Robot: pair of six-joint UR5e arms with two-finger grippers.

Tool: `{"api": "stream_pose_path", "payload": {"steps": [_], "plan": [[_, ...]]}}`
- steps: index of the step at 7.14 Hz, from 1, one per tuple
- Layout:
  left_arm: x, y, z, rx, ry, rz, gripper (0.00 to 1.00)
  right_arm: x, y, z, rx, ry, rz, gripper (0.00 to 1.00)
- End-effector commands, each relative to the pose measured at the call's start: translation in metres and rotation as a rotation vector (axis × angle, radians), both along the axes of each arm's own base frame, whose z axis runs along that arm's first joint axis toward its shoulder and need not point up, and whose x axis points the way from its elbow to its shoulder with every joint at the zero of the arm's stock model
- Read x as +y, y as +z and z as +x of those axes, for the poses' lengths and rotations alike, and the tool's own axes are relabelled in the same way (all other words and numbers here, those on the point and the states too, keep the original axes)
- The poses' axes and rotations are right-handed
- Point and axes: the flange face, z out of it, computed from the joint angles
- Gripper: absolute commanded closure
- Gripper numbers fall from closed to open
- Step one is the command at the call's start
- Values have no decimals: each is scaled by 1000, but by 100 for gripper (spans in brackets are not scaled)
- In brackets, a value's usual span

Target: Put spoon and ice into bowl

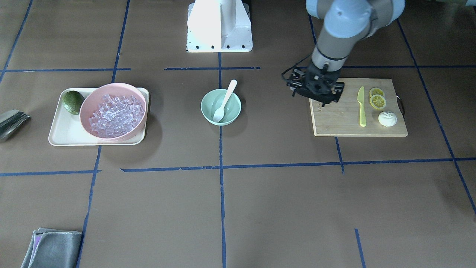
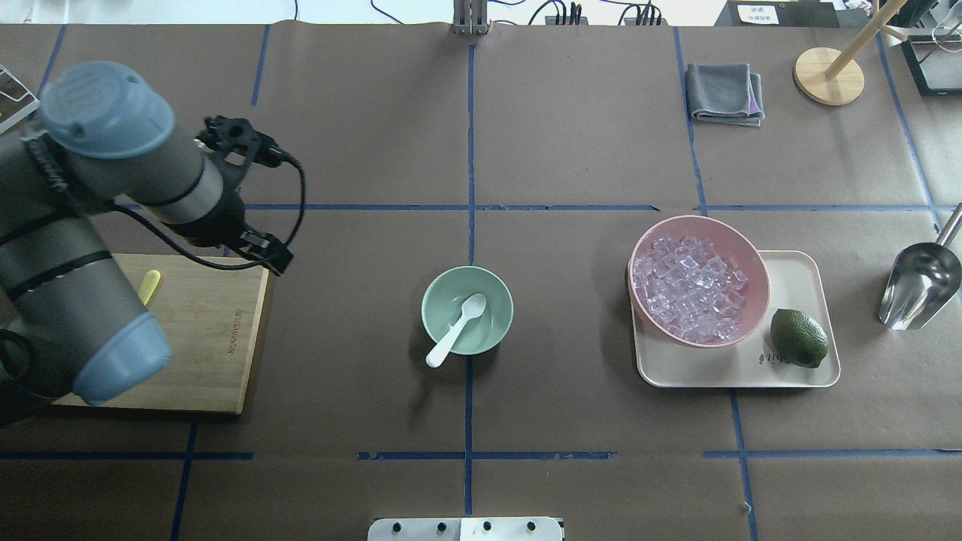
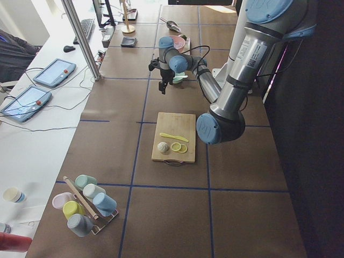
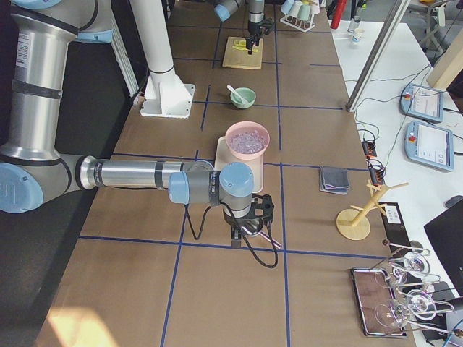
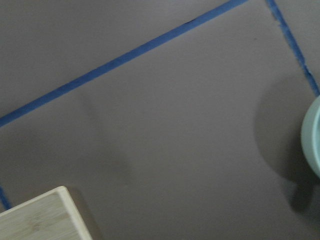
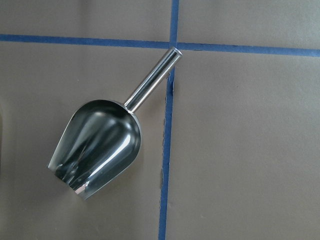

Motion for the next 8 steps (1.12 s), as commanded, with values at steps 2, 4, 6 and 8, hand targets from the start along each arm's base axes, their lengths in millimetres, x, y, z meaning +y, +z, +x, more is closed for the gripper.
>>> {"api": "stream_pose_path", "payload": {"steps": [2, 4, 6, 8], "plan": [[-21, 104, -171, -65, -47, -1, 0, -1, -2, -1, -3, -2, 4, 0], [-1, 185, -291, -56, -58, -40, 0, -4, -4, -1, -3, -1, 9, 0], [25, 284, -360, -110, -136, -117, 0, -5, -7, -1, -4, -1, 16, 0], [32, 307, -392, -46, -145, -77, 0, -6, -10, -1, -4, -1, 23, 0]]}}
